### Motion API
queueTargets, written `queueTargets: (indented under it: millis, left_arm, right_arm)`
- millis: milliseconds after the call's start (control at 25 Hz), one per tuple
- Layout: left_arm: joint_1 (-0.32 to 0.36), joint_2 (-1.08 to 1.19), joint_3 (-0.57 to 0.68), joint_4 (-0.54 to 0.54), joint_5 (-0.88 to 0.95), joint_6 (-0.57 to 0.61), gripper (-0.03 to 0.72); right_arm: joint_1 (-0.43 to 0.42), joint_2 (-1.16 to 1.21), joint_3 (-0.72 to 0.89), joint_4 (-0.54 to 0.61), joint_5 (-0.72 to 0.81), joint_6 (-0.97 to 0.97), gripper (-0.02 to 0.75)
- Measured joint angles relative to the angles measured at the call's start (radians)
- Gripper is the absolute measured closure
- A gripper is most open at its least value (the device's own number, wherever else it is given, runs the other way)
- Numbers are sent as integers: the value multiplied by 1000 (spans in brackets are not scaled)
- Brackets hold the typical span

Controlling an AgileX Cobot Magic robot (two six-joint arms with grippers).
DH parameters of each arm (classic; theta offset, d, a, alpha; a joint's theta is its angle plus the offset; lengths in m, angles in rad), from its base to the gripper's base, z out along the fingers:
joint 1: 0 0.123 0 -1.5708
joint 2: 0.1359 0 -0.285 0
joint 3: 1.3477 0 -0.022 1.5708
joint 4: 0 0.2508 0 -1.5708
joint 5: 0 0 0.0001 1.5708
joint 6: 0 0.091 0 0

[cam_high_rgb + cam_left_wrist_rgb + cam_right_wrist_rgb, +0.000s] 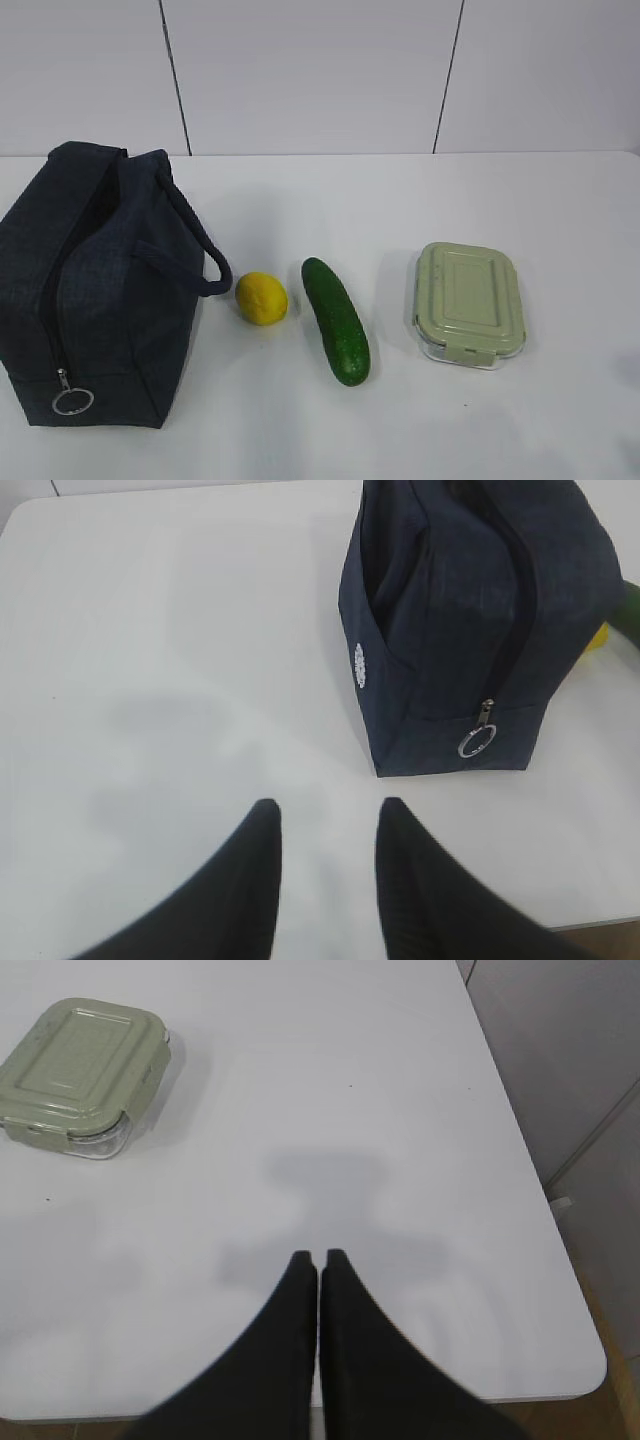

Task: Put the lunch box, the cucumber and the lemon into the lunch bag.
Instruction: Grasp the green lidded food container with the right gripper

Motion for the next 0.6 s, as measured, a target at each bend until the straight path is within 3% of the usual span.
queueTargets:
  millis: [600]
  left_arm:
    - [0,0,0,0,0,0,449]
  right_arm:
    - [0,0,0,0,-2,0,730]
